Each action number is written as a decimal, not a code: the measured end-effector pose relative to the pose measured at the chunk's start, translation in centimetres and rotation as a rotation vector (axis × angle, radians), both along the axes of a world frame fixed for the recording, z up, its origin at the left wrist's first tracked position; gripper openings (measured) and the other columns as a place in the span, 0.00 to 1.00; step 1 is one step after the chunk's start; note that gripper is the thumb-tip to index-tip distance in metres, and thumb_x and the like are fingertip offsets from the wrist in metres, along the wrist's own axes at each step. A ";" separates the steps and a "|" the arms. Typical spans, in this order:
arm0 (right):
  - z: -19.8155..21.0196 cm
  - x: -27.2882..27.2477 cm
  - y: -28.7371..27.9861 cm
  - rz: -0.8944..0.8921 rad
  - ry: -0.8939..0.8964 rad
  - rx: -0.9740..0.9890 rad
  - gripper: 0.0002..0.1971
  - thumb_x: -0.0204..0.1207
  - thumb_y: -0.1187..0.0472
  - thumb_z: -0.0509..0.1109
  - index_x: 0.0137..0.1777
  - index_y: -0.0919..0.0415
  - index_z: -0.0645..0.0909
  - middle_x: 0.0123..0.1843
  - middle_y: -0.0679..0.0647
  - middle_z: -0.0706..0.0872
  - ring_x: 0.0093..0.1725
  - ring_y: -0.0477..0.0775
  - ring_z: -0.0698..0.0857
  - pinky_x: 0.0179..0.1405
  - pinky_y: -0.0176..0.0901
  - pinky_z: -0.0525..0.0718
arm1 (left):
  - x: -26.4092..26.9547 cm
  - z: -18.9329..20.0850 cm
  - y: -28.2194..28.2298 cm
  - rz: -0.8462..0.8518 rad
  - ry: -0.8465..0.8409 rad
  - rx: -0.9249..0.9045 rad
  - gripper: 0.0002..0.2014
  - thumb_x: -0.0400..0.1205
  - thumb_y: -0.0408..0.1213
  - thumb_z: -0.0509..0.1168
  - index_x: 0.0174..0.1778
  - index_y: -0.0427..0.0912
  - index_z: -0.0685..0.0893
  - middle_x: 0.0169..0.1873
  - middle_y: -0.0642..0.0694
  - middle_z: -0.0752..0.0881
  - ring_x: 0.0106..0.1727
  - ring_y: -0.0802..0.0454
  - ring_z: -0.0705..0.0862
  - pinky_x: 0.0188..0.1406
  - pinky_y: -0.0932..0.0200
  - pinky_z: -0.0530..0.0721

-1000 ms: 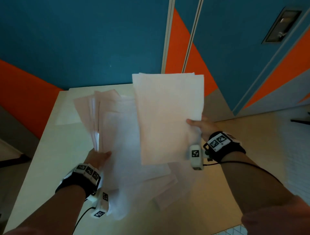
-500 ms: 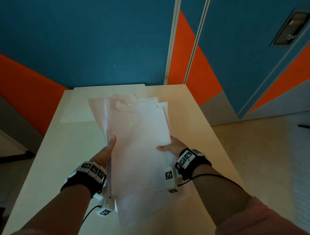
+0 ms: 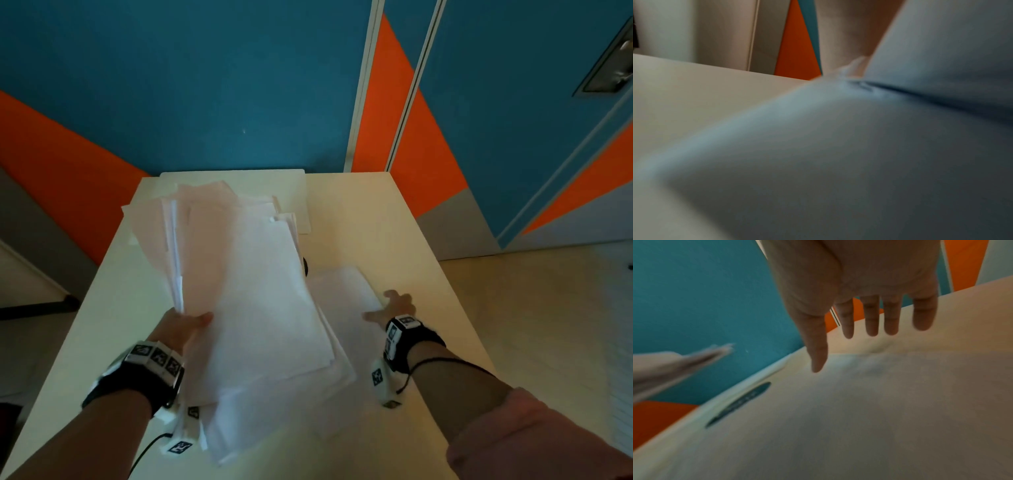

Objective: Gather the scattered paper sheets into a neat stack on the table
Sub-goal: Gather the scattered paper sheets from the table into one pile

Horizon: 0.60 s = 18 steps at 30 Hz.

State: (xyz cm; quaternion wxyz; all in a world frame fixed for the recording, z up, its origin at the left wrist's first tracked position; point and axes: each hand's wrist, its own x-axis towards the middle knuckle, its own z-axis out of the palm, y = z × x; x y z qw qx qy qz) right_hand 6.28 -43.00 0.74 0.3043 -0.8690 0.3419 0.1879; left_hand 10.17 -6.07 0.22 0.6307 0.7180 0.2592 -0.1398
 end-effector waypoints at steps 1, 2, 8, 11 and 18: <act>-0.5 -0.5 -0.2 0.031 0.063 -0.033 0.47 0.65 0.46 0.78 0.80 0.55 0.57 0.78 0.61 0.60 0.78 0.68 0.60 0.72 0.64 0.70 | -0.1 0.1 0.3 0.026 0.004 0.005 0.20 0.73 0.21 0.69 0.60 0.16 0.78 0.31 0.36 0.88 0.30 0.43 0.86 0.47 0.52 0.87; -1.1 -0.8 -0.2 0.074 0.114 -0.065 0.52 0.63 0.44 0.78 0.81 0.54 0.51 0.79 0.61 0.57 0.79 0.68 0.57 0.73 0.65 0.68 | -0.3 0.3 0.5 0.048 0.011 -0.002 0.22 0.73 0.21 0.70 0.61 0.16 0.77 0.41 0.31 0.86 0.36 0.41 0.84 0.56 0.45 0.83; -1.5 -0.3 1.2 0.158 0.178 -0.073 0.59 0.61 0.48 0.81 0.82 0.59 0.44 0.82 0.64 0.52 0.81 0.69 0.56 0.75 0.66 0.65 | -1.0 0.8 0.9 0.097 -0.006 -0.021 0.20 0.74 0.19 0.67 0.62 0.16 0.76 0.21 0.40 0.89 0.17 0.56 0.85 0.28 0.61 0.88; -1.6 -0.2 1.9 0.077 0.184 -0.033 0.57 0.58 0.50 0.84 0.79 0.65 0.51 0.78 0.65 0.64 0.78 0.69 0.64 0.73 0.64 0.71 | -1.4 1.4 0.8 0.095 -0.003 -0.044 0.20 0.75 0.19 0.67 0.62 0.16 0.75 0.14 0.48 0.85 0.11 0.60 0.81 0.19 0.64 0.84; -1.2 -0.4 3.4 0.134 0.139 -0.069 0.37 0.66 0.57 0.80 0.72 0.66 0.68 0.76 0.63 0.68 0.74 0.65 0.72 0.69 0.51 0.74 | -2.1 1.0 0.8 0.114 0.012 -0.034 0.20 0.75 0.20 0.67 0.62 0.16 0.76 0.24 0.41 0.88 0.21 0.46 0.84 0.41 0.54 0.85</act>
